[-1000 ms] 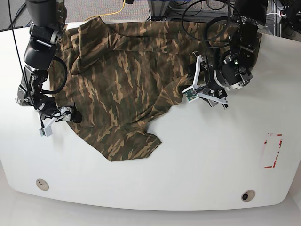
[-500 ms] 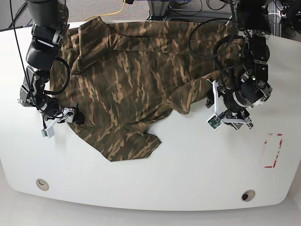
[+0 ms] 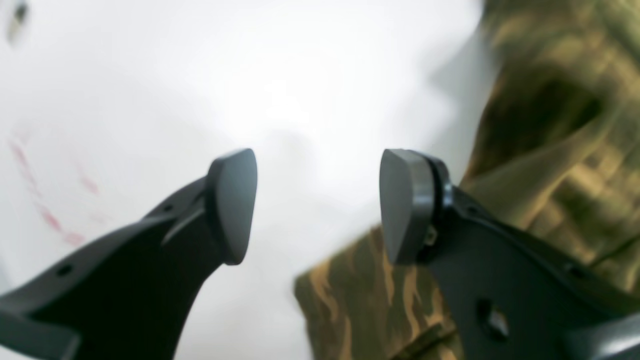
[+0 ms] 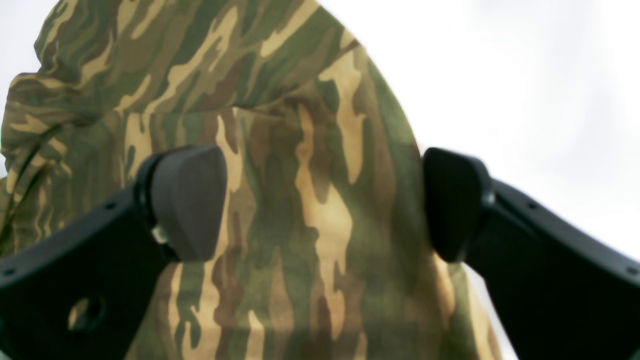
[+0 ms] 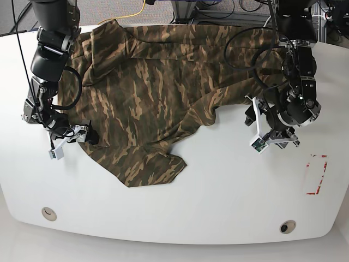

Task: Layout the t-shirt on the table in an organized manner, then fold the t-shirt properly
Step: 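Lower the hem back down and open the left gripper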

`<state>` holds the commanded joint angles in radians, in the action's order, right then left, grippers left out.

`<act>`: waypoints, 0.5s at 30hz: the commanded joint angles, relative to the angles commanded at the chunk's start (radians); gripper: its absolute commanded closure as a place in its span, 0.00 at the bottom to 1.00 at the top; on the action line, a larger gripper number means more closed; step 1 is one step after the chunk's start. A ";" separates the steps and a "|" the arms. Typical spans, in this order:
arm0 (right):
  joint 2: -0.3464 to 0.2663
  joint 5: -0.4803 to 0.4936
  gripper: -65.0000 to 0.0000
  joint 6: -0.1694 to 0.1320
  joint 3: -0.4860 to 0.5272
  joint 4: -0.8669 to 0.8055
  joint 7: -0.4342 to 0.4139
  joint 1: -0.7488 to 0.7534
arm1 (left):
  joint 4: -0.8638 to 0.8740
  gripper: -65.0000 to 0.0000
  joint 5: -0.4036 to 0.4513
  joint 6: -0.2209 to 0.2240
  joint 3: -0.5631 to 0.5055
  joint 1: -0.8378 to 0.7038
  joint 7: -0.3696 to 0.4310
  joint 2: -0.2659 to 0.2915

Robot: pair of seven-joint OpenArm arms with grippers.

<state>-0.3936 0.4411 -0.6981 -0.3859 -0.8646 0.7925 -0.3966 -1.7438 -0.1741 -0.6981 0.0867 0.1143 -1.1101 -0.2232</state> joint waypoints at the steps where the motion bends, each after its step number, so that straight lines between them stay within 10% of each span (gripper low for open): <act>1: 0.000 0.000 0.10 0.000 0.000 0.000 0.000 0.000 | 0.021 0.45 0.009 0.000 0.005 0.000 0.005 0.000; 15: 0.002 0.002 0.10 0.000 0.000 0.000 0.000 0.000 | 0.153 0.44 0.038 0.000 0.166 -0.011 -0.005 -0.002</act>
<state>-0.3920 0.4427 -0.6981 -0.3859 -0.8646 0.7925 -0.3966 -1.5904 -0.1358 -0.6981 0.2524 0.1036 -1.1147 -0.2248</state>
